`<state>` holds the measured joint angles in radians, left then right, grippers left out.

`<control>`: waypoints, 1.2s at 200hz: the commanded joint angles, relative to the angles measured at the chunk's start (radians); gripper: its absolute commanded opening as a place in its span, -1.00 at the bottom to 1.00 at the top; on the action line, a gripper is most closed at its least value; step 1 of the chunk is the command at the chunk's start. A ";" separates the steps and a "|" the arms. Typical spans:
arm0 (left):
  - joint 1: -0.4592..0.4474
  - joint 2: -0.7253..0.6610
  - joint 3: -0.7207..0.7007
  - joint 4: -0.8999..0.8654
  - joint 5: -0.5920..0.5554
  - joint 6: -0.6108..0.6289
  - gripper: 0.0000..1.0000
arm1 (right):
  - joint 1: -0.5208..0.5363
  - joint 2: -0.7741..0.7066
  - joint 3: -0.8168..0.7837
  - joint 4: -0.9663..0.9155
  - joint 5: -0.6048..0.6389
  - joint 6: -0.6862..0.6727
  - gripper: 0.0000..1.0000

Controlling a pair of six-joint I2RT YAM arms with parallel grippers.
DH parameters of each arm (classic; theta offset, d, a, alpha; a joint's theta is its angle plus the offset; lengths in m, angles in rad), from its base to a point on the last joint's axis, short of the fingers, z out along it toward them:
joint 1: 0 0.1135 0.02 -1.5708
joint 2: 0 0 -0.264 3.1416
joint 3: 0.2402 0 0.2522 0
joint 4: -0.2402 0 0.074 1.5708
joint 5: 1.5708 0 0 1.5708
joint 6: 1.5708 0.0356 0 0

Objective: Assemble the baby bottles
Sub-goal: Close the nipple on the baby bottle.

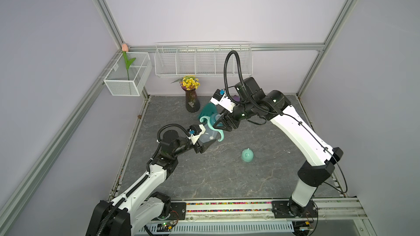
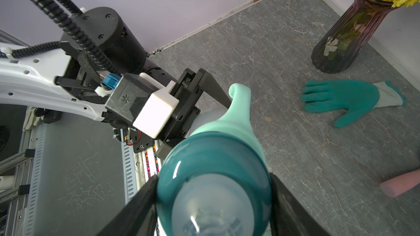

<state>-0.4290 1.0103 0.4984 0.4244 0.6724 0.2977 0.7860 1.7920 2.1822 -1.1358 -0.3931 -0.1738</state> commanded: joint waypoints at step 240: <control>-0.063 -0.076 -0.031 0.077 -0.321 0.134 -1.00 | 0.009 0.078 -0.068 0.259 0.097 0.537 0.48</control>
<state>-0.4690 0.9688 0.4637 0.3977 0.3420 0.3843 0.7872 1.8610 2.1448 -0.9886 -0.3256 0.2775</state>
